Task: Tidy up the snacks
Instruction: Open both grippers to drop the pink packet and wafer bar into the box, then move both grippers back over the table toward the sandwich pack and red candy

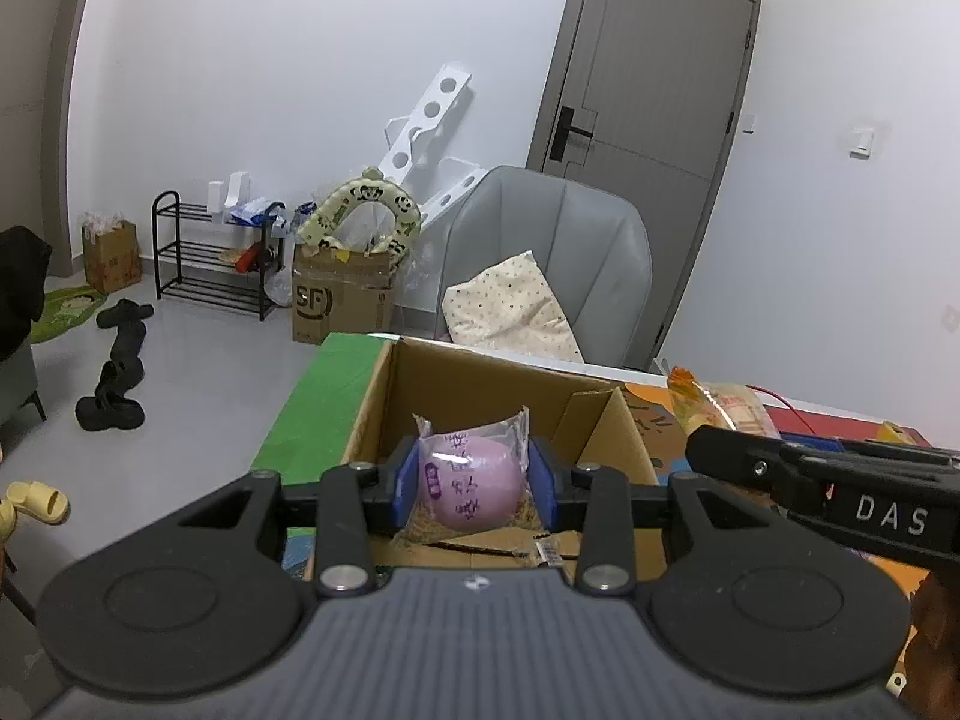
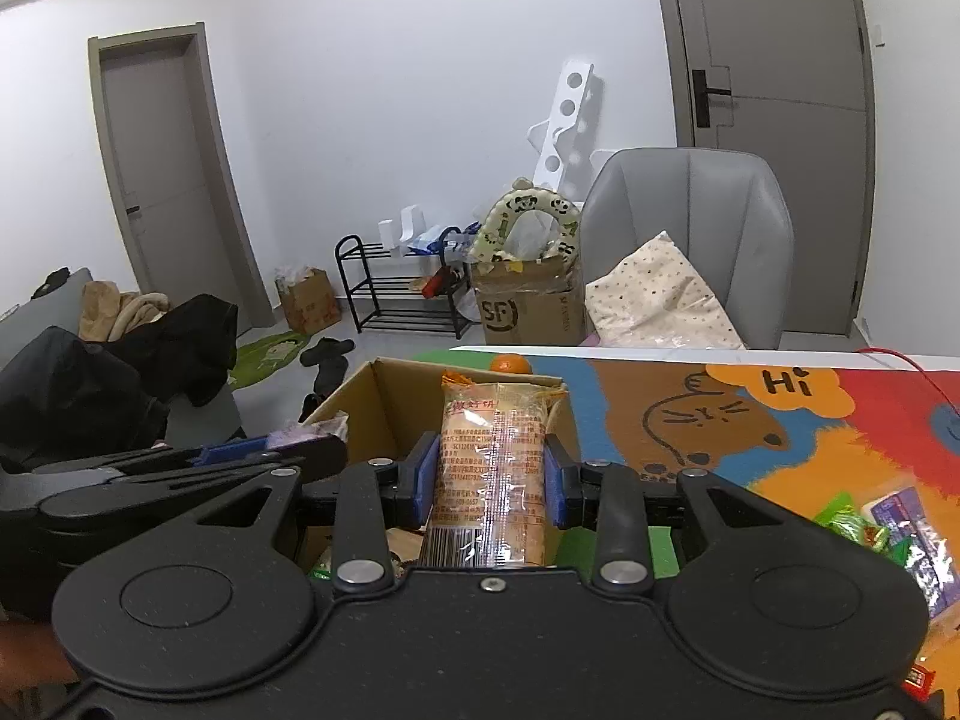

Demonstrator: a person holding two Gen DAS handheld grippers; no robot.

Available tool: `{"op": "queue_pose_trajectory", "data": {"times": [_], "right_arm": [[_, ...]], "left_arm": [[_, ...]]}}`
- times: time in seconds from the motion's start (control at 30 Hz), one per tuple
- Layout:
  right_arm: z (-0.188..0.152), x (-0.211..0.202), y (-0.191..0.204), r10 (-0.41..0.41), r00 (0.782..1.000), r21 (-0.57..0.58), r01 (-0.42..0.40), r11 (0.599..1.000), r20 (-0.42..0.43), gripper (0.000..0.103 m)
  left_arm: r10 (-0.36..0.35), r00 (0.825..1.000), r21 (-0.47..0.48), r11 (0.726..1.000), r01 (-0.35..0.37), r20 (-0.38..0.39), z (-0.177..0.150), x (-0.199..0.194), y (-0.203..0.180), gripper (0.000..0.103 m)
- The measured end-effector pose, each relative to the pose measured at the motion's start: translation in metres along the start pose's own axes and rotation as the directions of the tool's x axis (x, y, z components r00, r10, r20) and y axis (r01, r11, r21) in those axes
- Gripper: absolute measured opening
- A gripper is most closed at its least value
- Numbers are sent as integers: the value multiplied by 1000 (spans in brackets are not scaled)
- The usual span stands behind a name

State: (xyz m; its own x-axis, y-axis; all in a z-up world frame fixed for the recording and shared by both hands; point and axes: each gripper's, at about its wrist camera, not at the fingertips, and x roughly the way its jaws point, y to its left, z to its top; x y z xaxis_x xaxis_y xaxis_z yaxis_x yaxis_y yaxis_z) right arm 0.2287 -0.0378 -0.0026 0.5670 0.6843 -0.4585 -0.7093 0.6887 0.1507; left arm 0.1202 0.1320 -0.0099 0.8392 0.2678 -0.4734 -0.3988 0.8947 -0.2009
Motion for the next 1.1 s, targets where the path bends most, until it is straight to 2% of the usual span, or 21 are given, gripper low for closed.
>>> {"op": "queue_pose_trajectory", "data": {"times": [0.1, 0.27, 0.33, 0.4, 0.43, 0.47, 0.67, 0.77, 1.1], "right_arm": [[1, 5, 3, 3, 1000, 3, -3, 1000, -7, 33], [3, 13, 6, 19, 1000, 19, -19, 1000, -22, 33], [4, 17, 8, 30, 999, 25, -29, 999, -25, 33], [5, 19, 11, 47, 999, 29, -46, 998, -27, 38], [5, 19, 13, 49, 998, 29, -49, 998, -26, 45], [5, 18, 15, 47, 999, 25, -46, 999, -22, 48], [4, 10, 9, 24, 999, 37, -23, 999, -29, 49], [2, 3, -1, 4, 999, 54, -2, 999, -34, 51], [-11, -29, -39, -61, 998, 119, 63, 991, -25, 60]], "left_arm": [[13, 1000, -12, 1000, -13, -1, -1, 2, 1, 41], [30, 999, -25, 999, -29, 21, 0, -9, 10, 53], [42, 999, -40, 998, -41, 28, 0, -15, 15, 53], [45, 998, -51, 998, -44, 33, 1, -19, 19, 54], [49, 998, -55, 997, -47, 35, 1, -21, 21, 56], [53, 998, -57, 997, -51, 34, 2, -21, 23, 59], [55, 998, -53, 997, -54, 21, 3, -23, 25, 78], [53, 998, -38, 998, -53, 20, 2, -23, 20, 84], [21, 1000, -2, 1000, -21, 2, -4, -22, -3, 88]]}}
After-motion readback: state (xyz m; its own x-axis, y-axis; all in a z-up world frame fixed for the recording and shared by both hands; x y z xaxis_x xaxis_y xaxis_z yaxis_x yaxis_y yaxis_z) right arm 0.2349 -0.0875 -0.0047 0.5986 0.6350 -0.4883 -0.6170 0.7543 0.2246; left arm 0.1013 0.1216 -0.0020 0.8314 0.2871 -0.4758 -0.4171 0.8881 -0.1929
